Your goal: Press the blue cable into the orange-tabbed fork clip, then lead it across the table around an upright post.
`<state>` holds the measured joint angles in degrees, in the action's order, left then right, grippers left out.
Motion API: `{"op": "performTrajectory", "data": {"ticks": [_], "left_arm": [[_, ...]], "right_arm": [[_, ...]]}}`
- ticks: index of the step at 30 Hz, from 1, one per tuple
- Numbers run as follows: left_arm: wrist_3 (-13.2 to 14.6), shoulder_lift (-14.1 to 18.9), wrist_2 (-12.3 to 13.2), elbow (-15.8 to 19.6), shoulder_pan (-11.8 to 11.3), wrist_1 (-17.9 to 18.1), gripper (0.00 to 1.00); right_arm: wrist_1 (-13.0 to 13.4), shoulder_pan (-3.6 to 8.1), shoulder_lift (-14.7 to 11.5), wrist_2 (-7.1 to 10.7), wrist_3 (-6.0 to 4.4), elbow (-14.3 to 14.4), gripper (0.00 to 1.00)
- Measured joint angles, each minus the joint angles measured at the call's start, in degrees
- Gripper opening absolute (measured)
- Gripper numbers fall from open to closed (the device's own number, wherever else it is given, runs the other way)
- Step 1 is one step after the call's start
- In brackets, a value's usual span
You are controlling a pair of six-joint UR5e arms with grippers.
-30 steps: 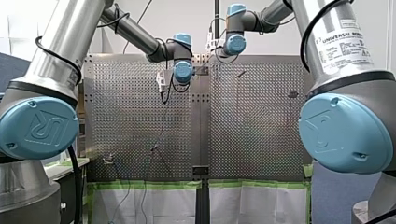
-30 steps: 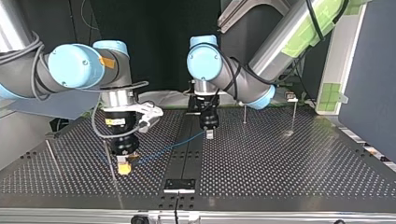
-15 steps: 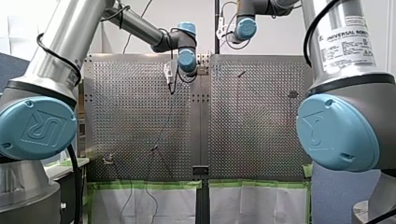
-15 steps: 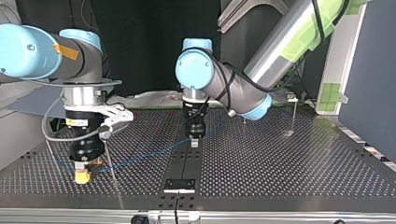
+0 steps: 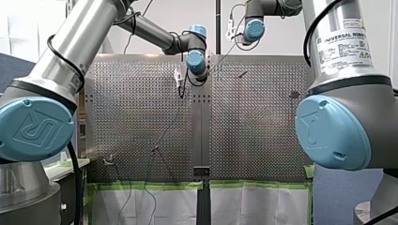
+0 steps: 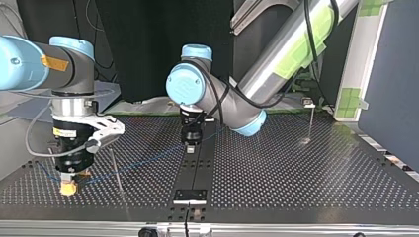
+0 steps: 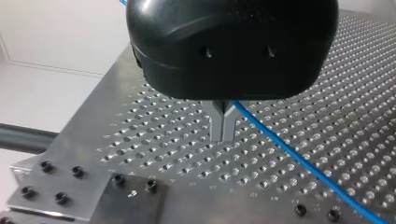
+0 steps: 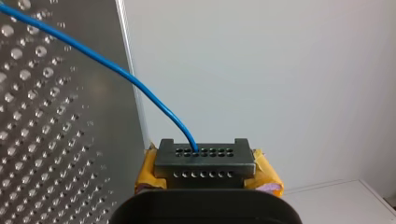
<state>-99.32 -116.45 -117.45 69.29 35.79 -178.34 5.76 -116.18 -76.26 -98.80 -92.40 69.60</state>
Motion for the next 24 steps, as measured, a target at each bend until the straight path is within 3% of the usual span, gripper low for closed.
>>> {"op": "performTrajectory", "data": {"ticks": [5, 13, 24], "left_arm": [[-1.65, -0.61, 0.75, -2.91, 0.13, -2.38, 0.00], [-3.95, -0.90, 2.99, -7.35, -0.43, -2.85, 0.00], [-7.14, -6.14, 5.80, -13.38, 0.27, -5.37, 0.00]], "right_arm": [[-0.01, 1.11, 0.00, 0.00, 0.01, 0.87, 0.00], [0.05, 2.37, 0.08, 0.00, -0.09, 1.50, 0.00], [0.05, 4.53, 0.17, 0.13, -0.46, 1.54, 0.00]]}}
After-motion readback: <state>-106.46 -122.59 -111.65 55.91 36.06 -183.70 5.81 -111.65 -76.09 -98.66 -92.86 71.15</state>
